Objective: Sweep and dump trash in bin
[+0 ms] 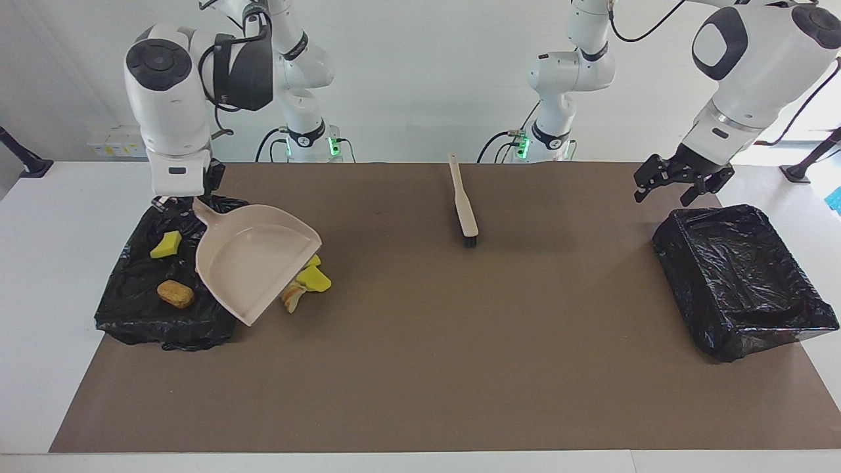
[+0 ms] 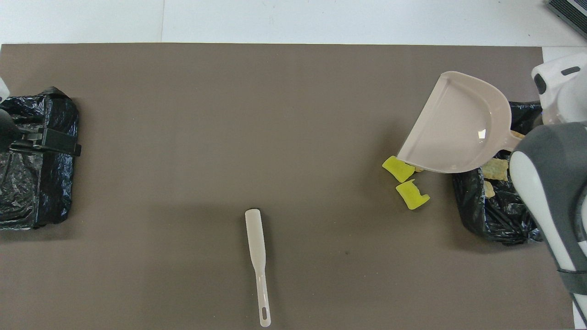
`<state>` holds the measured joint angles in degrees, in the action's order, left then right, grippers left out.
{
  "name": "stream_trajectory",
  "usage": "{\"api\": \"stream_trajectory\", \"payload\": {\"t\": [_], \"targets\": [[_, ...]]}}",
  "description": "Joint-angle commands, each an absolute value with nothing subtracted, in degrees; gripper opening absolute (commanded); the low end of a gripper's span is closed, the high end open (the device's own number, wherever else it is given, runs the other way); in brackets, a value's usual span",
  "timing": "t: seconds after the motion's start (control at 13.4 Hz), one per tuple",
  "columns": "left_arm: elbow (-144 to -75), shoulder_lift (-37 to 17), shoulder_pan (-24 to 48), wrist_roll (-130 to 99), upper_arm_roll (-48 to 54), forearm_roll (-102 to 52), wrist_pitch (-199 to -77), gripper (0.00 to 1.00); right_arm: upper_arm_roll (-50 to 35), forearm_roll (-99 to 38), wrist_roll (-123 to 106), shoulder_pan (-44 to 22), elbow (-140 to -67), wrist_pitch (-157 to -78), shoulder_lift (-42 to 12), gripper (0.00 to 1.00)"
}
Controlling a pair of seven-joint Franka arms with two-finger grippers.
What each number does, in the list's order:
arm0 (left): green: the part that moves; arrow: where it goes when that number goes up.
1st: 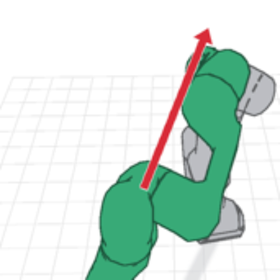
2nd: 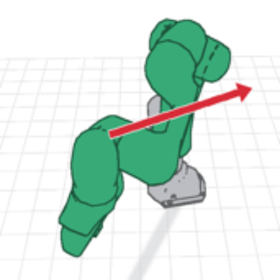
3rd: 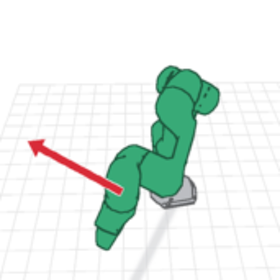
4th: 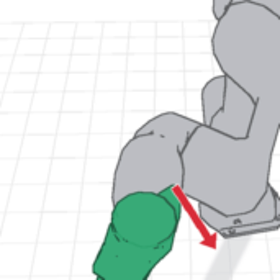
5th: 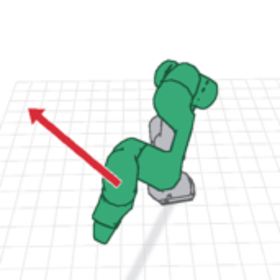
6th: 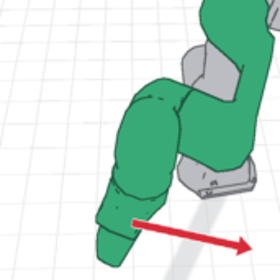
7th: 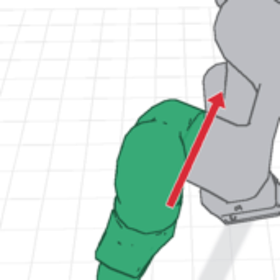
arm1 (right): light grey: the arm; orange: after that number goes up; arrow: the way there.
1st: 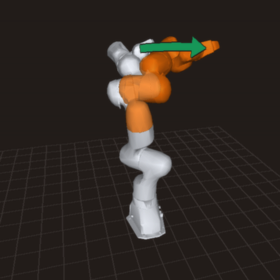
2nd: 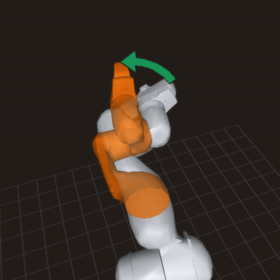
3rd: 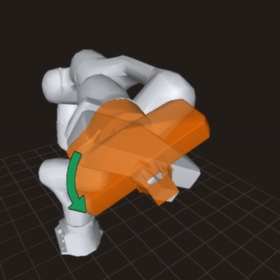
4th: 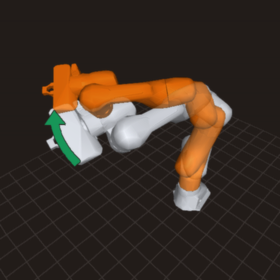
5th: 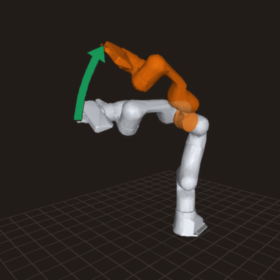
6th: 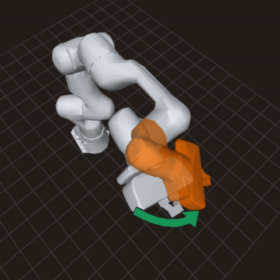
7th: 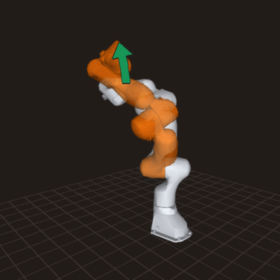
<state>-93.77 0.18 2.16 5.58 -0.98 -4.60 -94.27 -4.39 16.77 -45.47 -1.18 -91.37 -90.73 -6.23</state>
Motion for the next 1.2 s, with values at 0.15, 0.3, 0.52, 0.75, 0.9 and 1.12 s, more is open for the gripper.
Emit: {"api": "stream_trajectory", "payload": {"t": [0.15, 0.3, 0.52, 0.75, 0.9, 1.12], "targets": [[-94.7, 3.3, 2.3, 5.5, -0.4, -3.3, -91.5, 1.0, -5.2, 8.0, -23.3, -8.1, -92.8, -93.4, -5.8, 0.0], [-94.7, 3.3, 2.5, 5.5, -0.4, -2.0, -91.4, 1.0, -5.4, 6.1, -16.4, -9.5, -93.9, -96.4, -6.5, 0.0], [-95.3, 3.8, 2.6, 5.5, -0.3, -0.1, -91.2, 1.0, -5.4, 3.6, 0.2, -14.2, -94.3, -98.2, -8.9, 0.0], [-96.1, 4.2, 2.8, 5.5, -0.2, -0.1, -91.3, 1.0, -5.4, -1.2, 7.0, -16.6, -95.2, -103.8, -11.0, 0.0], [-96.2, 4.2, 2.6, 5.5, -0.3, -0.2, -91.3, 1.0, -5.4, -7.0, 15.7, -19.8, -95.2, -108.3, -13.6, 0.0], [-96.2, 4.2, 2.5, 5.4, -0.3, -0.3, -91.4, 1.0, -5.4, -7.7, 27.0, -25.4, -95.1, -116.3, -19.0, 0.0]]}}
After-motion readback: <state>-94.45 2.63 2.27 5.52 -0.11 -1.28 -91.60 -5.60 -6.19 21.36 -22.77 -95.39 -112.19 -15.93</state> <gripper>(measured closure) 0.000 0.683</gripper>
